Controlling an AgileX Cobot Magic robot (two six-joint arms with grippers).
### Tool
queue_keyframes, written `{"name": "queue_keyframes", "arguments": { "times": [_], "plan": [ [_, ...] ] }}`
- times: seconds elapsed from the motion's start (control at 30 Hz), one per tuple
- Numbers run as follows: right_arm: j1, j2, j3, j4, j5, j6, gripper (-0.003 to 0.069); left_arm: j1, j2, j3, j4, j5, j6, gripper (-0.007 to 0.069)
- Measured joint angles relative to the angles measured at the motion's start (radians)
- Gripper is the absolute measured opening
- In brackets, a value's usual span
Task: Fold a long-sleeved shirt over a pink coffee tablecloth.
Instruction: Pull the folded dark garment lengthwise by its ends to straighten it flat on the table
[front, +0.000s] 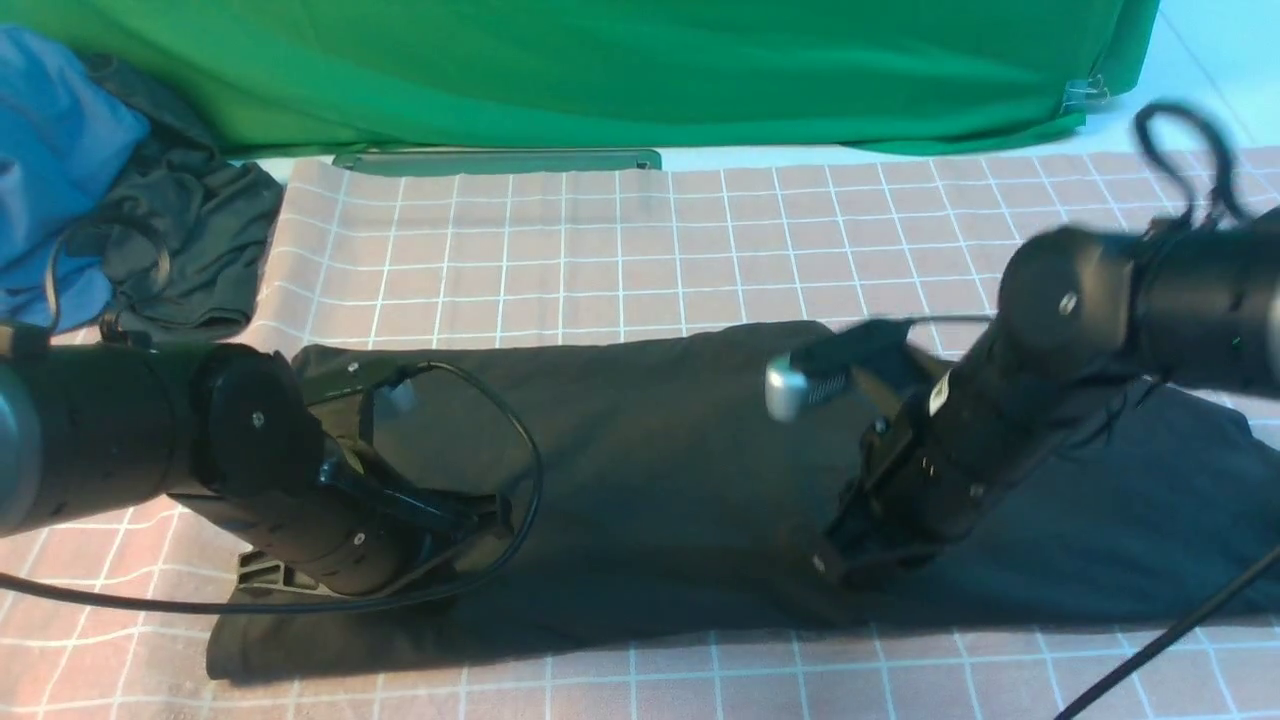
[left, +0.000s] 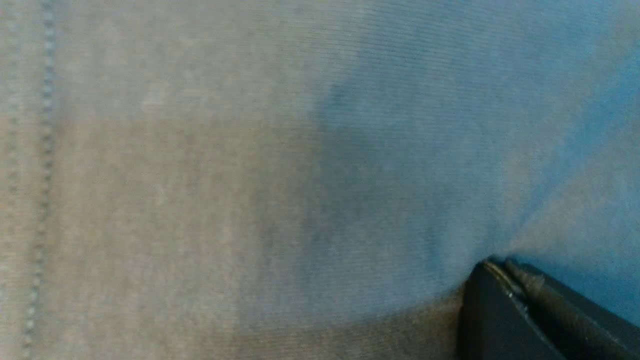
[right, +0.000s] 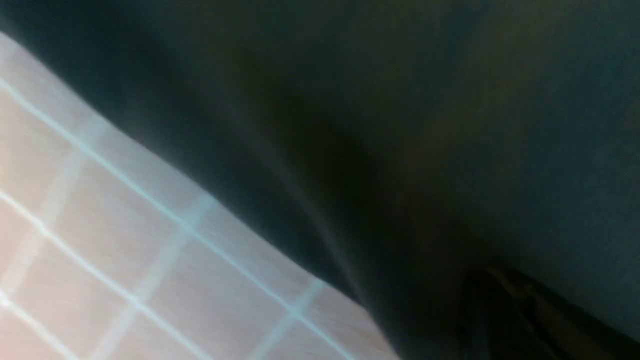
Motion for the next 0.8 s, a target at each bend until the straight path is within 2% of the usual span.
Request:
{"name": "queue_keyframes", "arguments": {
  "times": [0.1,0.23,0.3,0.4,0.5,0.6,0.7,0.8],
  "plan": [
    [0.001,0.023,0.028,-0.097,-0.017,0.045,0.0037,0.0,0.0,0.0,0.024,-0.001,-0.039,0.0011],
    [-0.002,0.005,0.037,-0.253,-0.021,0.205,0.0037,-0.003,0.0,0.001,0.031,-0.002,-0.049,0.0012],
    [-0.02,-0.008,0.043,-0.315,-0.012,0.248,0.0037,-0.005,0.0,0.001,0.031,-0.003,-0.049,0.0012],
    [-0.08,-0.054,0.052,-0.387,0.033,0.272,0.0037,-0.005,0.0,0.001,0.031,0.005,-0.049,0.0012],
    [-0.131,-0.109,0.052,-0.402,0.057,0.272,0.0037,-0.005,0.0,0.001,0.027,0.013,-0.044,0.0012],
    [-0.246,-0.205,0.052,-0.416,0.101,0.273,0.0039,-0.005,-0.017,0.001,-0.02,0.037,0.001,0.0012],
    [-0.38,-0.258,0.052,-0.422,0.125,0.285,0.01,-0.005,-0.064,0.002,-0.08,0.062,0.04,0.0012],
    [-0.502,-0.257,0.052,-0.425,0.108,0.296,0.0253,-0.005,-0.136,0.002,-0.126,0.076,0.074,0.0012]
  ]
}}
